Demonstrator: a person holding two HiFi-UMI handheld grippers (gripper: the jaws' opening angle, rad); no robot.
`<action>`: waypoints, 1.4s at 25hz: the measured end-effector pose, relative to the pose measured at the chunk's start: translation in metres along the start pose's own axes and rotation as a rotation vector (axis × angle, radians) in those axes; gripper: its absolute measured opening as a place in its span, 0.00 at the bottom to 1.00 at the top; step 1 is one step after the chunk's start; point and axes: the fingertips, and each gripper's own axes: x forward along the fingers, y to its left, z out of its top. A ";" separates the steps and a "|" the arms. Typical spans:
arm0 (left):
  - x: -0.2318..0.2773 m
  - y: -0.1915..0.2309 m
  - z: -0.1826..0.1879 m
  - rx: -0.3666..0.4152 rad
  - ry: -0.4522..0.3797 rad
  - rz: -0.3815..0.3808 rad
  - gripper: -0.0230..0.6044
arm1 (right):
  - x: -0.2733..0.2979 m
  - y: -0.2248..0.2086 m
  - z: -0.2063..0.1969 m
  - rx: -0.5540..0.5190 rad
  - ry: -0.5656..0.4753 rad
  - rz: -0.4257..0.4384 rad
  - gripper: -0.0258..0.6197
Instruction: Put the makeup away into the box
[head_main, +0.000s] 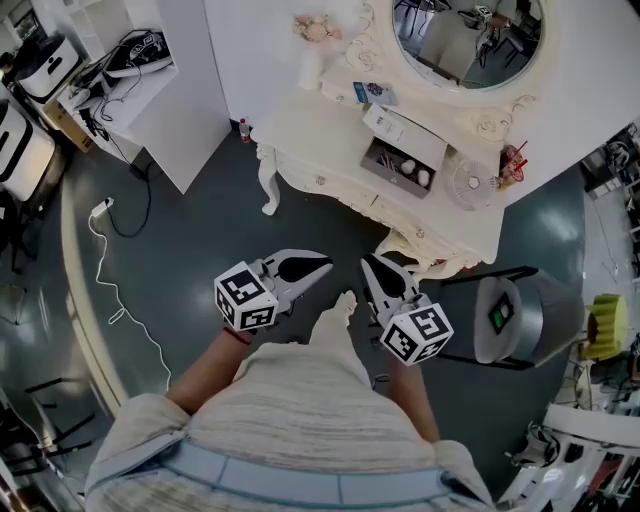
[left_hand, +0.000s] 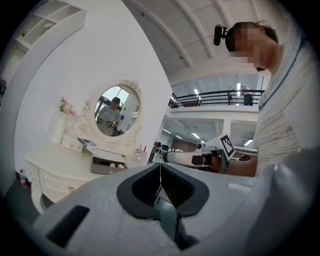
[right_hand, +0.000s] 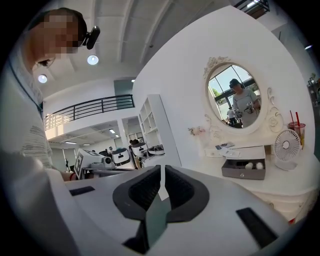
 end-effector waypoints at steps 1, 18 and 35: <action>0.006 0.007 0.002 -0.003 0.003 0.004 0.06 | 0.005 -0.008 0.003 -0.001 0.002 0.005 0.06; 0.168 0.128 0.063 0.004 0.003 0.026 0.06 | 0.065 -0.186 0.070 -0.011 0.036 0.013 0.06; 0.245 0.181 0.063 -0.014 0.077 0.008 0.06 | 0.077 -0.277 0.090 -0.009 0.033 -0.015 0.06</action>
